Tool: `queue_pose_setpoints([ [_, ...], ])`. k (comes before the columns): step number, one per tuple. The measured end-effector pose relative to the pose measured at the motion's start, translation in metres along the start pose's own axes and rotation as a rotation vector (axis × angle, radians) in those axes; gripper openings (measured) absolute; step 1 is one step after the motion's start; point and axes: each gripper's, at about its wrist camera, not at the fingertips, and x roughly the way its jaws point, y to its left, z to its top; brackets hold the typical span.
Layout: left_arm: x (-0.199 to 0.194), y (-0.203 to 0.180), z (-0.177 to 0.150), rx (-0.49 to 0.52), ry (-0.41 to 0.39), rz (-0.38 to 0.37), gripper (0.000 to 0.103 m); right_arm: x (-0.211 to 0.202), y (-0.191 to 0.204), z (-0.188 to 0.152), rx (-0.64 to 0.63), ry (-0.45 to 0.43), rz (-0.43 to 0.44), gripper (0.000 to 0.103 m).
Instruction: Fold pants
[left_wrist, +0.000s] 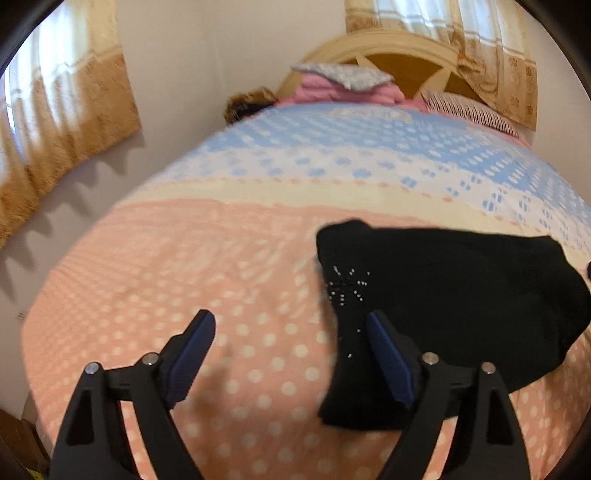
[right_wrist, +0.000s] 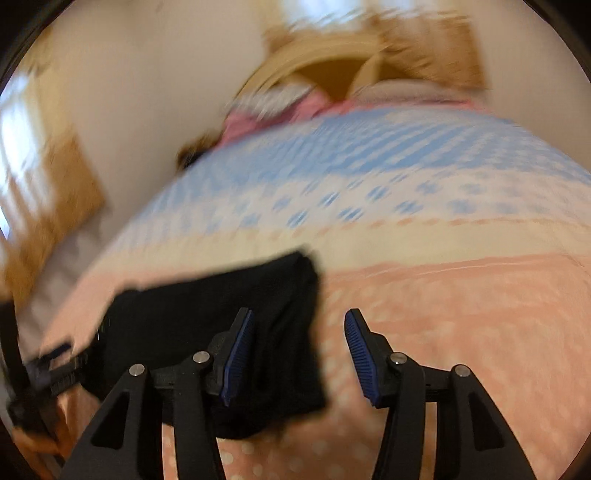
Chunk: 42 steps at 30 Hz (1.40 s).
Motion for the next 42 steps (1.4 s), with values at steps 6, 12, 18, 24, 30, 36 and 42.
queue_pose_setpoints([
  [6, -0.033, -0.043, -0.006, 0.075, -0.095, -0.051, 0.087, -0.035, 0.057, -0.024, -0.265, -0.095, 0.002, 0.046],
  [12, -0.005, -0.073, -0.022, 0.153, 0.032, -0.078, 0.087, 0.003, 0.069, -0.049, -0.326, 0.118, -0.025, 0.037],
  [18, 0.007, -0.057, -0.027, 0.091, 0.093, -0.079, 0.103, 0.012, 0.059, -0.060, -0.306, 0.172, -0.016, 0.038],
  [24, -0.024, -0.051, -0.043, 0.132, 0.056, -0.036, 0.103, -0.010, 0.061, -0.057, -0.259, 0.130, -0.003, 0.044],
  [30, -0.071, -0.041, -0.054, 0.092, -0.026, -0.058, 0.103, -0.060, 0.054, -0.073, -0.069, 0.067, 0.078, 0.062],
  [36, -0.119, -0.037, -0.065, 0.097, -0.116, -0.090, 0.103, -0.101, 0.048, -0.087, 0.044, 0.083, 0.139, 0.063],
  [42, -0.150, -0.028, -0.067, 0.065, -0.126, -0.152, 0.103, -0.155, 0.054, -0.093, 0.032, -0.041, 0.095, 0.063],
])
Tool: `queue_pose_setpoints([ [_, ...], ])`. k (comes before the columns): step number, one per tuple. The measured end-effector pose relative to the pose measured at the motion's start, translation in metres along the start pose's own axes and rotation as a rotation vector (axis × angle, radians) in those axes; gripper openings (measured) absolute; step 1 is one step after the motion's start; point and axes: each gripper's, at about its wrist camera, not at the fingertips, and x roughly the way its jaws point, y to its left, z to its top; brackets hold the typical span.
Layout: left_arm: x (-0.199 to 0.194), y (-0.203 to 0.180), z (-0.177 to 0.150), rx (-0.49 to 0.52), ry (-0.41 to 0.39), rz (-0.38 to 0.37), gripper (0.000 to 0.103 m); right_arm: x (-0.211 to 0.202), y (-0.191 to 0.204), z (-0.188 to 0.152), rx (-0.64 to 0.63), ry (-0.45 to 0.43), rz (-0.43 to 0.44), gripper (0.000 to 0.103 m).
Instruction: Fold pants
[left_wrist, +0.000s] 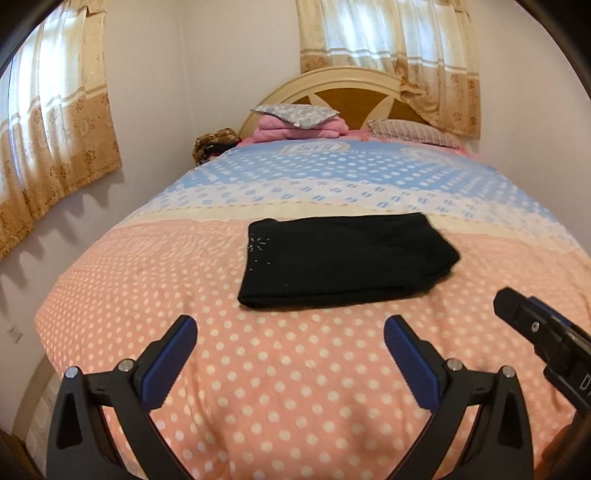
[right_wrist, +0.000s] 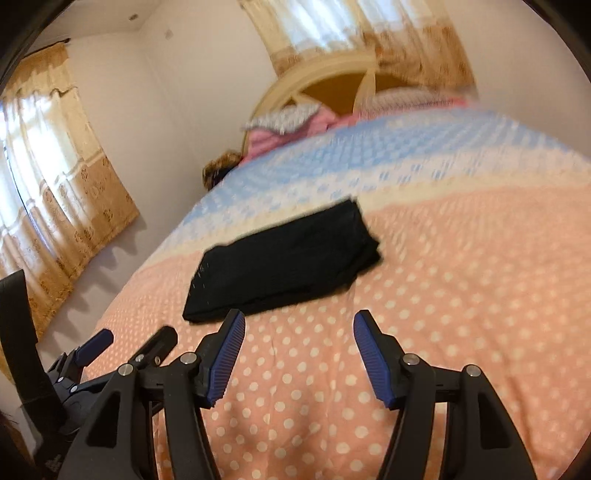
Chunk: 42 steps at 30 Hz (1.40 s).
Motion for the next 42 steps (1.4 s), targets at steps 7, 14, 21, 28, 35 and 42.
queue_pose_setpoints([
  [7, -0.023, -0.004, -0.008, -0.006, -0.029, -0.019, 0.103, -0.058, 0.019, -0.007, -0.090, -0.181, -0.112, 0.074],
  [14, -0.031, -0.020, -0.015, 0.022, -0.027, -0.107, 0.103, -0.084, 0.011, -0.008, -0.079, -0.233, -0.178, 0.077],
  [21, -0.021, -0.029, -0.024, 0.040, 0.027, -0.101, 0.103, -0.070, -0.005, -0.015, -0.042, -0.127, -0.193, 0.077],
  [28, -0.023, -0.026, -0.025, 0.038, 0.018, -0.078, 0.103, -0.077, -0.005, -0.016, -0.044, -0.171, -0.193, 0.077],
  [35, -0.028, -0.025, -0.026, 0.034, 0.009, -0.049, 0.103, -0.082, 0.001, -0.019, -0.061, -0.179, -0.178, 0.077],
  [42, -0.030, -0.026, -0.026, 0.040, 0.007, -0.049, 0.103, -0.085, 0.001, -0.019, -0.047, -0.181, -0.174, 0.077],
])
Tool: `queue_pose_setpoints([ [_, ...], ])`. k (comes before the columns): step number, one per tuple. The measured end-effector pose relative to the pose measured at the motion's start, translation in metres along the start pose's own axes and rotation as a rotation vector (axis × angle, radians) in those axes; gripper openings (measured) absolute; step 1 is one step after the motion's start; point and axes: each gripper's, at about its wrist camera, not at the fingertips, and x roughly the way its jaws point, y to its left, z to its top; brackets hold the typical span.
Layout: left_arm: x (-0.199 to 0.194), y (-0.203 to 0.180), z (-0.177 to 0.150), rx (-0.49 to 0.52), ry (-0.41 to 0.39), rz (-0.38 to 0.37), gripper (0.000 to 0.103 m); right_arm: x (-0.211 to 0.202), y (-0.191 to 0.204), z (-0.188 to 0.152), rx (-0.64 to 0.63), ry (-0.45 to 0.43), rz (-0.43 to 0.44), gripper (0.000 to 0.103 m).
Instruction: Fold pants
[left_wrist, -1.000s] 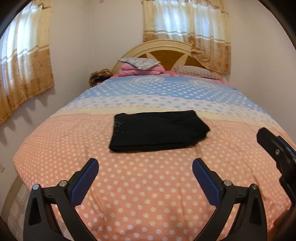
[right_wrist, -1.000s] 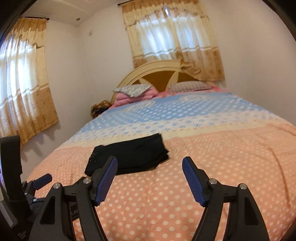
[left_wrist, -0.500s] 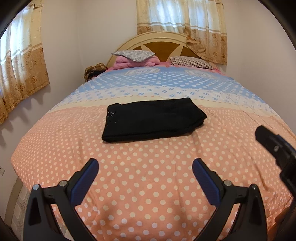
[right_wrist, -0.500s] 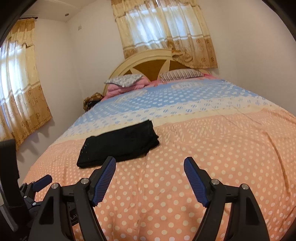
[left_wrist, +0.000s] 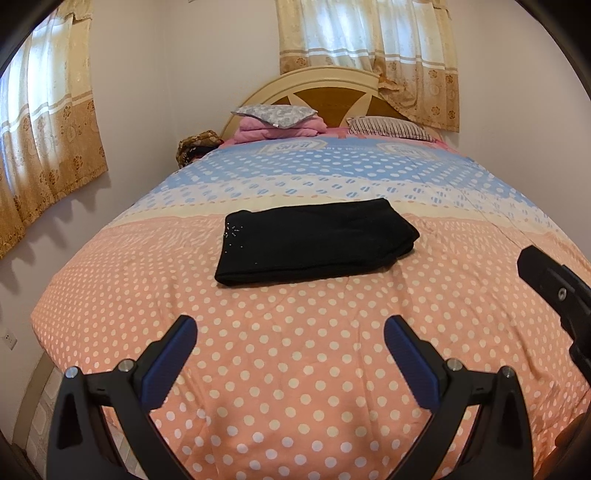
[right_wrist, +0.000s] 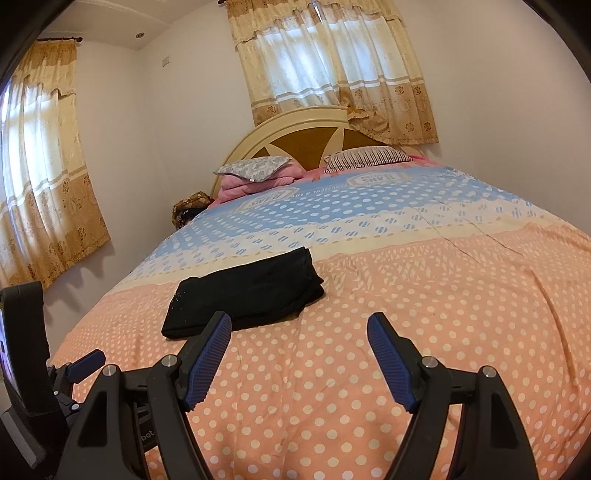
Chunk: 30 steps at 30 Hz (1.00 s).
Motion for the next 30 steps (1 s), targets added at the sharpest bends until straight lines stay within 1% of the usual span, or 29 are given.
queue_pose_setpoints([
  [30, -0.0002, 0.0012, 0.0009, 0.005, 0.002, 0.005, 0.103, -0.0015, -0.0039, -0.0001, 0.023, 0.015, 0.000, 0.078],
])
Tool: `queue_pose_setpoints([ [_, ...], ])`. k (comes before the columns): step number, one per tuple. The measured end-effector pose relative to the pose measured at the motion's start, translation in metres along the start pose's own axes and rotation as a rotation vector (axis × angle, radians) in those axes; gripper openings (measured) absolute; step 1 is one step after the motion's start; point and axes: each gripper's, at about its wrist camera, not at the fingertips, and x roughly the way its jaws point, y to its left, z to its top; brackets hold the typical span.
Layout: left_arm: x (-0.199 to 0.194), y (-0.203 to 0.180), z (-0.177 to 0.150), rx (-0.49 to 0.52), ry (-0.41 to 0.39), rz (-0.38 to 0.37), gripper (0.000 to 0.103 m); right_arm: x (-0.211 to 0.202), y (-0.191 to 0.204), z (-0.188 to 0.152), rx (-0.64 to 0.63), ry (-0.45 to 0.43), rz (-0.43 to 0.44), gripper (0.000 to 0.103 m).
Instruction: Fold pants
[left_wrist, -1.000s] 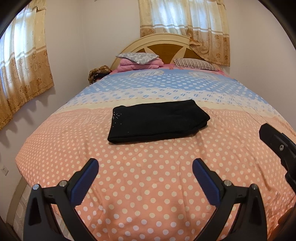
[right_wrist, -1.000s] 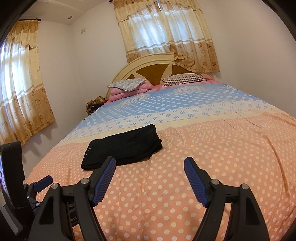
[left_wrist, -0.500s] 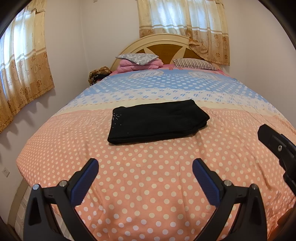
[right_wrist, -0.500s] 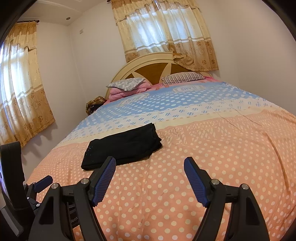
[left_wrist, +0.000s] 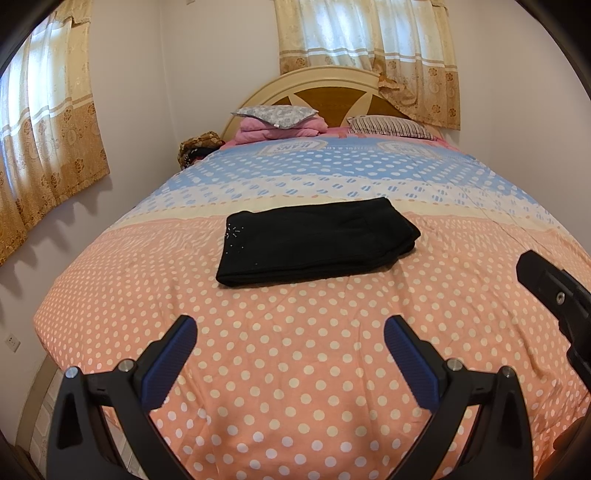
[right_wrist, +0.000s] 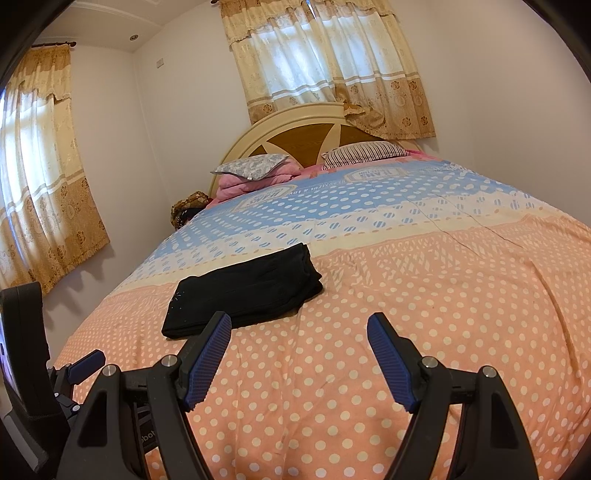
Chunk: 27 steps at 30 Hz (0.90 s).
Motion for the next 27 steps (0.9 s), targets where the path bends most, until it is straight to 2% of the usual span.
queue_pose_setpoints([
  [27, 0.0003, 0.0013, 0.0001, -0.002, 0.000, 0.005, 0.103, 0.0005, 0.0007, -0.0016, 0.000, -0.001, 0.001, 0.078],
])
